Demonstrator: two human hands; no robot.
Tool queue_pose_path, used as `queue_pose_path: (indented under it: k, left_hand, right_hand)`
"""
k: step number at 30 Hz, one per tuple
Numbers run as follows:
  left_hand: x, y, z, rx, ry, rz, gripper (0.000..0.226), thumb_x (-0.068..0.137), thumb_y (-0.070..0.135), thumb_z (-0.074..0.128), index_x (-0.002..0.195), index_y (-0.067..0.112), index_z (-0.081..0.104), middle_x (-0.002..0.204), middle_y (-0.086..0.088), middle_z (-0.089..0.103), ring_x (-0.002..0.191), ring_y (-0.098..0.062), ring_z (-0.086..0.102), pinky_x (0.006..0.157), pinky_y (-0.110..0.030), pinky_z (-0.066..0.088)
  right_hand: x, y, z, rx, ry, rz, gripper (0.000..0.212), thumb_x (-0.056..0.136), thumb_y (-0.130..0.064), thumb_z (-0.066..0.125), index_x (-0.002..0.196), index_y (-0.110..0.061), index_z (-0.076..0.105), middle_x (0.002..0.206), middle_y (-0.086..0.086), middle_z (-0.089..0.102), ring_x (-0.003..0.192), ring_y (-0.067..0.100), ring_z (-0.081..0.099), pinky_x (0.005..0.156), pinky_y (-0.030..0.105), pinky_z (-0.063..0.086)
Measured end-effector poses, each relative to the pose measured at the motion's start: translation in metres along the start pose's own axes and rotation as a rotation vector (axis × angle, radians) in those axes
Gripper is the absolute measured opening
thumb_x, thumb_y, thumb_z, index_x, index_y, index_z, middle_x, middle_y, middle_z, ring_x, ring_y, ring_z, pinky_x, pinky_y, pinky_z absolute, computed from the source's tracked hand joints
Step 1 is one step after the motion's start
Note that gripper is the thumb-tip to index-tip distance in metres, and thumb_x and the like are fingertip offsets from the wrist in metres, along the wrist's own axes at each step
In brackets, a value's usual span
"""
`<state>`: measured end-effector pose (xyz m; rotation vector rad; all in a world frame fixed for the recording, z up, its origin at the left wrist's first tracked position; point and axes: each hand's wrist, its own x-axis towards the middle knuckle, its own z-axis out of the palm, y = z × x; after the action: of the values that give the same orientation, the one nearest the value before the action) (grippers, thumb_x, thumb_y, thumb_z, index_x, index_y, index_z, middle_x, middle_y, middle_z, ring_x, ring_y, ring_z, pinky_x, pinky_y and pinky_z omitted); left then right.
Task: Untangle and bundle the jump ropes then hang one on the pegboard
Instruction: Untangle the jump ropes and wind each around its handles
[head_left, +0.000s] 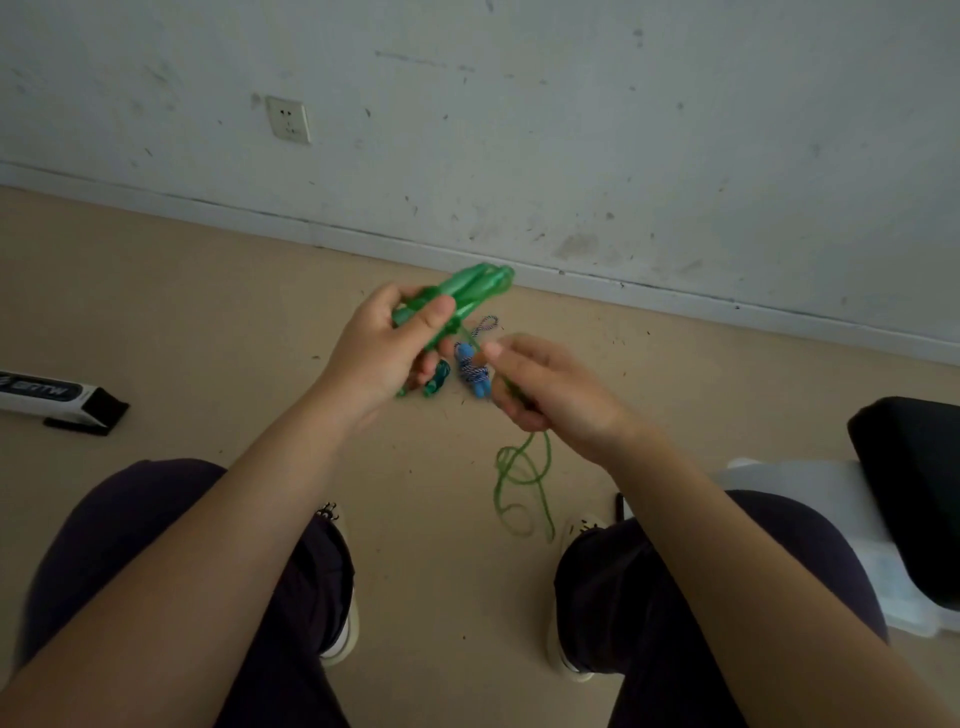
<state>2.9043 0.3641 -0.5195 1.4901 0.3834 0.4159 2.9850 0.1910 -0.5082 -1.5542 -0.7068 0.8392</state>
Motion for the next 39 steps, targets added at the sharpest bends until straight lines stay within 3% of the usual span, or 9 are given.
queue_pose_path:
  k: [3,8,12,15,19,24,30,35,39]
  left_hand:
    - [0.004,-0.006,-0.005,0.159,0.081,0.015,0.022,0.096,0.041,0.062,0.097,0.021,0.054,0.058,0.004,0.064,0.041,-0.009,0.048,0.04,-0.024,0.039]
    - [0.007,-0.008,-0.007,0.289,0.184,0.004,0.023,0.093,0.039,0.068,0.093,0.019,0.055,0.055,0.003,0.064,0.038,-0.009,0.048,0.039,-0.025,0.04]
    - [0.0,-0.002,-0.009,0.272,-0.178,-0.108,0.035,0.085,0.039,0.075,0.102,0.012,0.061,0.06,-0.004,0.067,0.045,-0.016,0.052,0.042,-0.025,0.044]
    - [-0.006,0.0,-0.005,0.229,-0.495,-0.222,0.055,0.075,0.04,0.075,0.115,0.006,0.058,0.068,-0.01,0.064,0.062,-0.029,0.054,0.047,-0.029,0.047]
    - [-0.007,0.003,-0.004,0.187,-0.588,-0.217,0.05,0.078,0.031,0.076,0.115,0.007,0.053,0.073,-0.011,0.069,0.065,-0.029,0.062,0.052,-0.03,0.052]
    - [-0.013,-0.002,-0.002,0.265,-0.679,-0.243,0.026,0.092,0.021,0.071,0.107,0.017,0.05,0.088,-0.013,0.074,0.074,-0.027,0.069,0.053,-0.029,0.05]
    - [-0.014,-0.003,0.005,0.337,-0.575,-0.227,0.041,0.089,0.056,0.061,0.106,0.019,0.054,0.074,-0.007,0.072,0.06,-0.02,0.061,0.045,-0.025,0.042]
    - [-0.003,-0.008,0.0,0.271,-0.07,-0.109,0.024,0.098,0.037,0.061,0.093,0.016,0.053,0.063,-0.008,0.07,0.049,-0.016,0.06,0.041,-0.028,0.047]
    - [0.0,-0.019,0.001,0.268,0.187,-0.067,0.02,0.097,0.038,0.061,0.095,0.019,0.053,0.07,-0.009,0.072,0.053,-0.017,0.064,0.046,-0.031,0.053]
  right_hand:
    - [0.0,0.001,0.007,-0.279,0.032,-0.116,0.01,0.098,-0.017,0.059,0.093,-0.02,0.066,0.051,-0.012,0.043,0.045,0.003,0.032,0.046,0.016,0.027]
    - [-0.005,-0.006,0.008,-0.517,0.079,-0.258,0.016,0.095,-0.024,0.063,0.08,-0.027,0.066,0.053,-0.018,0.046,0.049,0.002,0.04,0.052,0.013,0.03]
    - [-0.002,-0.014,-0.006,-0.536,0.227,-0.397,0.01,0.093,-0.014,0.066,0.085,-0.01,0.069,0.072,-0.006,0.058,0.064,0.006,0.051,0.06,0.02,0.039]
    - [-0.002,-0.012,-0.01,-0.544,0.248,-0.368,0.006,0.09,-0.016,0.069,0.084,-0.017,0.07,0.084,0.005,0.061,0.077,0.02,0.056,0.07,0.029,0.045]
    - [0.0,-0.007,-0.009,-0.392,0.216,-0.287,0.02,0.087,-0.014,0.072,0.075,-0.028,0.064,0.068,-0.014,0.059,0.063,0.0,0.051,0.062,0.017,0.041]
    - [0.004,0.003,-0.012,-0.348,0.161,-0.179,0.018,0.079,-0.023,0.08,0.07,-0.021,0.064,0.062,-0.008,0.058,0.055,0.006,0.05,0.053,0.023,0.042]
    - [0.008,0.007,-0.012,-0.353,0.155,-0.138,0.018,0.089,-0.03,0.071,0.075,-0.021,0.064,0.059,-0.013,0.055,0.052,0.001,0.046,0.05,0.015,0.036]
    - [0.011,0.005,-0.028,-0.268,0.171,0.073,0.032,0.097,-0.037,0.058,0.09,-0.006,0.063,0.052,-0.009,0.04,0.045,0.009,0.032,0.042,0.021,0.028]
    - [0.011,0.008,-0.039,-0.339,0.194,0.102,0.014,0.095,-0.021,0.063,0.086,-0.01,0.066,0.048,-0.01,0.045,0.042,0.008,0.041,0.049,0.024,0.04]
